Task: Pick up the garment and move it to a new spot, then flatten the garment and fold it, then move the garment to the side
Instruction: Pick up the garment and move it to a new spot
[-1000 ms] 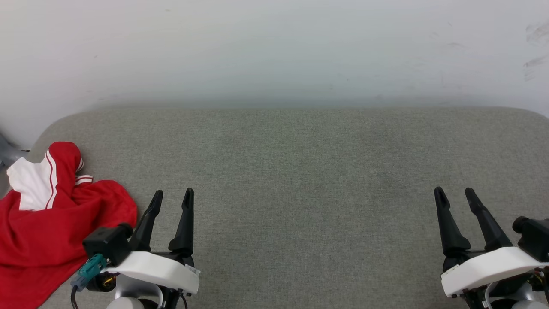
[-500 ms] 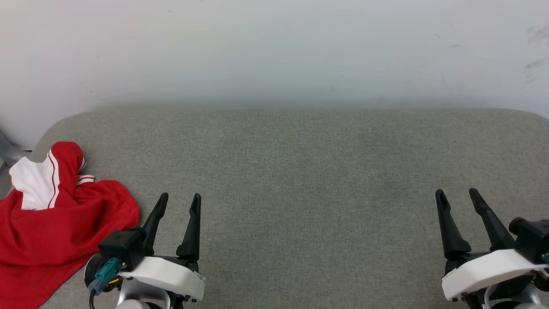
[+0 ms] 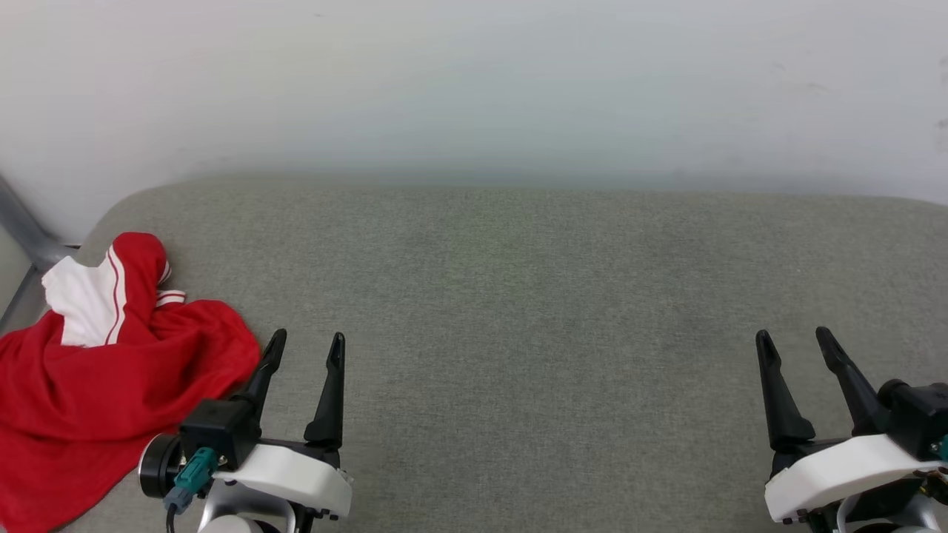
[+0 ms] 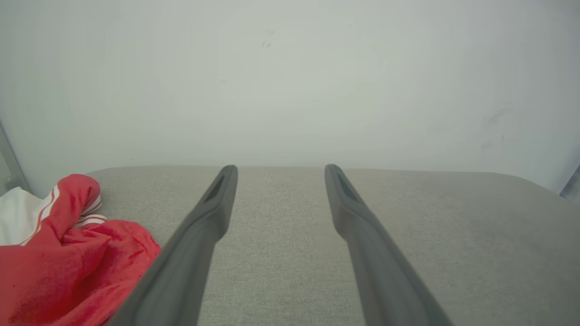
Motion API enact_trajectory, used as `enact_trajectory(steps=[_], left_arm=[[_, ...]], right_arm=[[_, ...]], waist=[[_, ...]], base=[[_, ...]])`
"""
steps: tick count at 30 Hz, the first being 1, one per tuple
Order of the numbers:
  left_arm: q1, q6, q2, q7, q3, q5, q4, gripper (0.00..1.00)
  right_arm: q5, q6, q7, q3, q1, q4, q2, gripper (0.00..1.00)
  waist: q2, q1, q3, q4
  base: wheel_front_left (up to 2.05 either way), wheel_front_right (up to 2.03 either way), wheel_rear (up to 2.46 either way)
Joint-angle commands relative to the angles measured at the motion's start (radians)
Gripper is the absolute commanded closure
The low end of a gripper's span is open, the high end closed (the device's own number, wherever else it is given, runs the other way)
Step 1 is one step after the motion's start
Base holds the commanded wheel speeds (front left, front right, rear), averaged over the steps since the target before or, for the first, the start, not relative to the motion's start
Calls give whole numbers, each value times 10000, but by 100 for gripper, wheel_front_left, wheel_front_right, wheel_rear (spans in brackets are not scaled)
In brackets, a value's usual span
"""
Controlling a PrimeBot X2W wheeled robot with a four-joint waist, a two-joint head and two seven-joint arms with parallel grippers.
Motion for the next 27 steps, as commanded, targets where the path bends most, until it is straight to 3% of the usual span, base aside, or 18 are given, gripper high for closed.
enact_trajectory(steps=[1,7,19,27], left_arm=[[-141,42,-4,-84,36,205,-8,0],[-167,128,-42,-190,192,522,75,0],[-155,308,-17,-401,558,1161,292,0],[-43,315,-23,-379,822,1023,307,0]], right_arm=[[-221,-3,-47,21,20,-10,-2,0],[-446,-3,-219,144,3,72,-1,0],[-1299,-5,-356,315,-105,92,0,0],[-1175,-5,-478,408,-222,188,-2,0]], waist=[[0,0,4,157],[0,0,15,937],[0,0,16,3150],[0,0,102,4095]], base=[[0,0,0],[0,0,0],[0,0,0],[0,0,0]])
